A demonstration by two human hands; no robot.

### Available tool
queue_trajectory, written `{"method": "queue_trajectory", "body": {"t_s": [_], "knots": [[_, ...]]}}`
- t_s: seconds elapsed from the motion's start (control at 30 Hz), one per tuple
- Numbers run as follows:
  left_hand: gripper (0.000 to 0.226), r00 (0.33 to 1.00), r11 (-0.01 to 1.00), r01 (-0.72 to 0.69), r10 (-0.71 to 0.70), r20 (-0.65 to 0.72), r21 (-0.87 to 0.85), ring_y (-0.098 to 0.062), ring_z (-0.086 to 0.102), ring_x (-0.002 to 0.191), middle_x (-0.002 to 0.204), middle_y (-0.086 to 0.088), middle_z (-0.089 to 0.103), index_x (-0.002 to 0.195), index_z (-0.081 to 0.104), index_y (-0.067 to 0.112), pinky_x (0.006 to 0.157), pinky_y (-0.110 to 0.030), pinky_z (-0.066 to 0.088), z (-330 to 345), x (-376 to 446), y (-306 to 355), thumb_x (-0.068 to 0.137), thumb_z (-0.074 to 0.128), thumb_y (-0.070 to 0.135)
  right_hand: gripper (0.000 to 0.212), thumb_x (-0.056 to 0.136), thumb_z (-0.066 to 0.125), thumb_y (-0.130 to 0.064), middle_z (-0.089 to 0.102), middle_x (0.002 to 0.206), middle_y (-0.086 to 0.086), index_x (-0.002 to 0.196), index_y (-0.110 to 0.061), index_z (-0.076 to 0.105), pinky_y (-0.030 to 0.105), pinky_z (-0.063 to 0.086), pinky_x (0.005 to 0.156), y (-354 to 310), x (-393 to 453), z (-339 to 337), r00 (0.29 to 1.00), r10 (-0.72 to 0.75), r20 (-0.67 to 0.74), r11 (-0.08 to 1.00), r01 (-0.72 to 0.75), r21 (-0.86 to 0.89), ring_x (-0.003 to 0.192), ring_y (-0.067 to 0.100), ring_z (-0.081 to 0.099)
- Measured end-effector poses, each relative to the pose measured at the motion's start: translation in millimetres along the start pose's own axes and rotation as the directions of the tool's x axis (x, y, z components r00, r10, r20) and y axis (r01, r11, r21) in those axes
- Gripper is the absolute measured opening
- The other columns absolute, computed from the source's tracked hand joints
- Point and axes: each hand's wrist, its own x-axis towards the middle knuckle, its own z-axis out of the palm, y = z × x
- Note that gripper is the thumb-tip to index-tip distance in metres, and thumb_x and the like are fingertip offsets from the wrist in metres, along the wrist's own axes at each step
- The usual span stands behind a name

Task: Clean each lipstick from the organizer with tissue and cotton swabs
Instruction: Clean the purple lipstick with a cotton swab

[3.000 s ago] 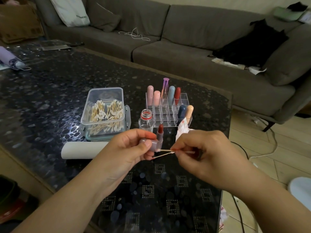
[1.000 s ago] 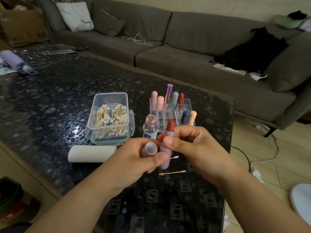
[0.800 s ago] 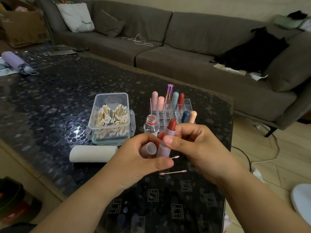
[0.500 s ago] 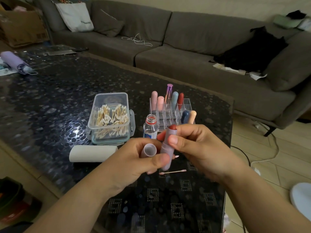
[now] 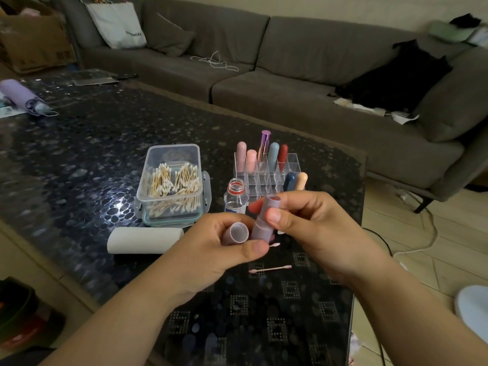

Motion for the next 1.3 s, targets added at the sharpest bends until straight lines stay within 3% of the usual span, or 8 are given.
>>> {"method": "queue_trajectory", "body": {"t_s": [0.17, 0.3, 0.43, 0.6, 0.7, 0.93, 1.1, 1.3], "knots": [[0.016, 0.999, 0.999, 0.005, -0.003, 0.049, -0.036, -0.036, 0.051, 0.073, 0.061, 0.005, 0.051, 0.063, 0.067, 0.027, 0.078, -0.043, 0.048, -2, 0, -1, 0.07, 0.068, 0.041, 0.022, 0.084, 0.061, -0.021, 0.066, 0.1, 0.025, 0.101, -0.013, 0.073, 0.04, 0.051, 0.09, 1, 0, 2, 1.0, -0.001, 0.014, 0.999, 0.001, 0.035, 0.098, 0.048, 0.055], [0.019, 0.999, 0.99, 0.029, -0.027, 0.017, -0.136, -0.017, 0.042, 0.064, 0.068, -0.006, 0.05, 0.071, 0.07, 0.019, 0.058, -0.022, 0.039, -1, 1, -2, 0.067, 0.073, 0.037, 0.022, 0.081, 0.065, -0.019, 0.066, 0.106, 0.024, 0.101, -0.014, 0.071, 0.027, 0.054, 0.086, 4, -1, 2, 0.999, 0.0, 0.042, 1.0, 0.0, -0.017, 0.101, 0.032, 0.064], [0.022, 0.997, 0.985, 0.069, -0.072, -0.012, -0.156, -0.017, 0.045, 0.068, 0.073, 0.001, 0.06, 0.086, 0.069, 0.009, 0.055, -0.021, 0.041, 1, 1, -1, 0.071, 0.073, 0.024, 0.031, 0.082, 0.064, -0.021, 0.069, 0.104, 0.016, 0.108, -0.005, 0.068, 0.031, 0.053, 0.088, 10, -3, 1, 0.999, 0.006, 0.041, 0.998, -0.003, -0.067, 0.099, 0.029, 0.065], [0.027, 0.975, 0.861, 0.094, -0.181, -0.13, -0.499, -0.011, 0.036, 0.053, 0.066, -0.004, 0.043, 0.086, 0.046, 0.008, 0.05, -0.026, 0.036, -4, 3, 4, 0.082, 0.056, 0.033, 0.027, 0.079, 0.058, -0.034, 0.073, 0.096, -0.004, 0.102, -0.022, 0.067, 0.021, 0.053, 0.08, 2, -7, -4, 0.997, 0.033, -0.07, 0.985, -0.044, -0.168, 0.092, 0.009, 0.068], [0.017, 0.953, 0.894, 0.075, -0.195, -0.233, -0.442, -0.01, 0.034, 0.055, 0.069, -0.004, 0.04, 0.085, 0.043, 0.01, 0.051, -0.025, 0.032, -7, 4, 3, 0.099, 0.037, 0.018, 0.026, 0.076, 0.056, -0.039, 0.071, 0.088, -0.007, 0.098, -0.03, 0.065, 0.019, 0.053, 0.068, -1, -9, -5, 0.996, 0.073, -0.058, 0.933, -0.089, -0.349, 0.08, 0.007, 0.066], [0.018, 0.945, 0.945, -0.018, -0.091, -0.314, -0.327, -0.009, 0.038, 0.057, 0.067, 0.001, 0.046, 0.082, 0.058, 0.011, 0.053, -0.022, 0.04, -4, 4, 1, 0.084, 0.052, 0.028, 0.014, 0.089, 0.06, -0.029, 0.062, 0.069, -0.023, 0.099, -0.036, 0.065, 0.011, 0.044, 0.058, 4, -8, -1, 0.995, 0.092, -0.036, 0.829, -0.097, -0.55, 0.059, -0.002, 0.057], [0.019, 0.955, 0.991, -0.014, -0.026, -0.295, -0.131, -0.005, 0.045, 0.056, 0.06, 0.008, 0.05, 0.081, 0.065, 0.025, 0.059, -0.023, 0.041, -5, 4, 0, 0.071, 0.06, 0.041, 0.018, 0.087, 0.063, -0.033, 0.063, 0.072, -0.025, 0.104, -0.034, 0.067, 0.013, 0.045, 0.061, 6, -6, 4, 0.997, 0.077, -0.023, 0.771, -0.074, -0.633, 0.066, -0.004, 0.058], [0.006, 0.938, 1.0, -0.021, 0.013, -0.347, -0.017, 0.004, 0.051, 0.052, 0.057, 0.014, 0.059, 0.085, 0.061, 0.013, 0.048, -0.008, 0.038, -5, 6, -1, 0.082, 0.064, 0.011, 0.02, 0.084, 0.066, -0.038, 0.061, 0.064, -0.023, 0.103, -0.033, 0.071, 0.01, 0.043, 0.06, 6, -5, 4, 0.995, 0.067, -0.072, 0.706, -0.099, -0.701, 0.064, -0.006, 0.056]]}}
